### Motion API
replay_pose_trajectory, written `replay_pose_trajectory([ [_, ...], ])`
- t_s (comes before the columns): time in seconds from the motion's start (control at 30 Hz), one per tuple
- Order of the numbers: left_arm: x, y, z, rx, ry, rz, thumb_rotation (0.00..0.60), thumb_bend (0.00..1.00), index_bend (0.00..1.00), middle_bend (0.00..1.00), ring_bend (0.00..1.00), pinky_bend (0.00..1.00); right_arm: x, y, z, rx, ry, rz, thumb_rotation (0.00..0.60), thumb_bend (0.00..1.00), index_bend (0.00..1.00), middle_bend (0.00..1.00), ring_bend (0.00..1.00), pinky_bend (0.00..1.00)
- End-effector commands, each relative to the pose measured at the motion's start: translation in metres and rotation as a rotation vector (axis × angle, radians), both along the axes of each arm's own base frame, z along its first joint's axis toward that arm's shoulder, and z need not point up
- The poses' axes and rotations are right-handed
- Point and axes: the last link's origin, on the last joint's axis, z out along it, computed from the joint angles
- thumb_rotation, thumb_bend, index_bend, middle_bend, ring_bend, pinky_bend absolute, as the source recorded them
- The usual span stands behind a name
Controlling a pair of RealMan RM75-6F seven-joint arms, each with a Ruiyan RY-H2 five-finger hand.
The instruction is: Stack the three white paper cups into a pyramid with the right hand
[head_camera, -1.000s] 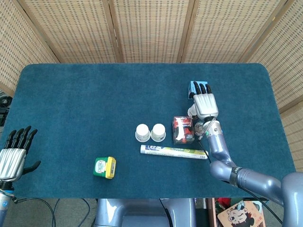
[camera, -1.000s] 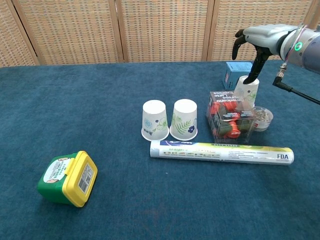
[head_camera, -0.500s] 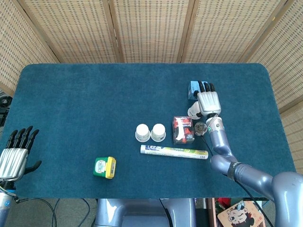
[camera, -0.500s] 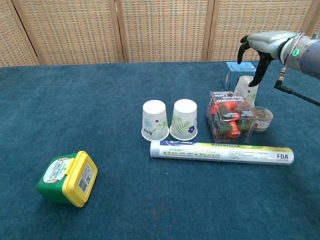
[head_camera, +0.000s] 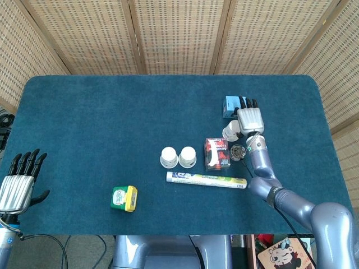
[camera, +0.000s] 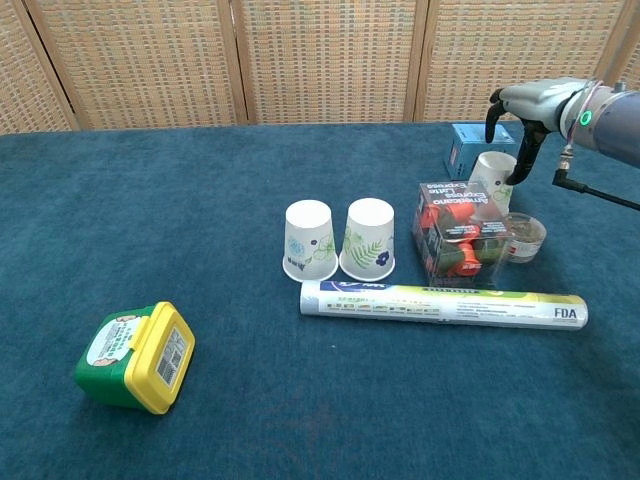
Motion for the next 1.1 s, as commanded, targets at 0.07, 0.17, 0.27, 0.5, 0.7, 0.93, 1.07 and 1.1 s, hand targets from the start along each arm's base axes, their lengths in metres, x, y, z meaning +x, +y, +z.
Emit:
replay_pose_trajectory([
  [0.07, 0.000, 0.000, 0.000, -0.002, 0.000, 0.000, 0.600, 0.22, 0.00, 0.00, 0.00, 0.00, -0.001, 0.000, -0.003, 0.005, -0.010, -0.005, 0.600, 0.16, 0.35, 0.00, 0.00, 0.00],
  [0.17, 0.000, 0.000, -0.001, -0.003, 0.001, -0.002, 0.600, 0.22, 0.00, 0.00, 0.00, 0.00, -0.001, 0.000, -0.005, 0.005, -0.010, -0.002, 0.600, 0.16, 0.35, 0.00, 0.00, 0.00],
  [0.27, 0.001, 0.000, -0.001, -0.003, 0.000, -0.002, 0.600, 0.22, 0.00, 0.00, 0.00, 0.00, -0.002, 0.000, -0.007, 0.005, -0.008, 0.000, 0.600, 0.16, 0.35, 0.00, 0.00, 0.00],
  [0.5, 0.000, 0.000, -0.001, -0.003, -0.001, 0.000, 0.600, 0.22, 0.00, 0.00, 0.00, 0.00, -0.005, 0.000, -0.008, 0.001, -0.007, 0.000, 0.600, 0.16, 0.42, 0.00, 0.00, 0.00],
  [0.7, 0.001, 0.000, -0.002, -0.006, -0.002, -0.003, 0.600, 0.22, 0.00, 0.00, 0.00, 0.00, -0.007, 0.001, -0.011, 0.004, -0.013, 0.001, 0.600, 0.16, 0.47, 0.00, 0.00, 0.00],
  [0.93, 0.001, 0.000, -0.001, -0.007, -0.007, -0.002, 0.600, 0.22, 0.00, 0.00, 0.00, 0.00, -0.004, 0.002, -0.014, 0.008, -0.026, 0.010, 0.600, 0.16, 0.49, 0.00, 0.00, 0.00],
  [1.07, 0.000, 0.000, -0.001, -0.007, -0.009, -0.002, 0.600, 0.22, 0.00, 0.00, 0.00, 0.00, -0.002, 0.003, -0.016, 0.013, -0.028, 0.014, 0.600, 0.16, 0.50, 0.00, 0.00, 0.00],
  [1.1, 0.000, 0.000, 0.000, -0.005, -0.011, -0.002, 0.600, 0.22, 0.00, 0.00, 0.00, 0.00, -0.002, 0.003, -0.016, 0.013, -0.027, 0.016, 0.600, 0.16, 0.50, 0.00, 0.00, 0.00],
])
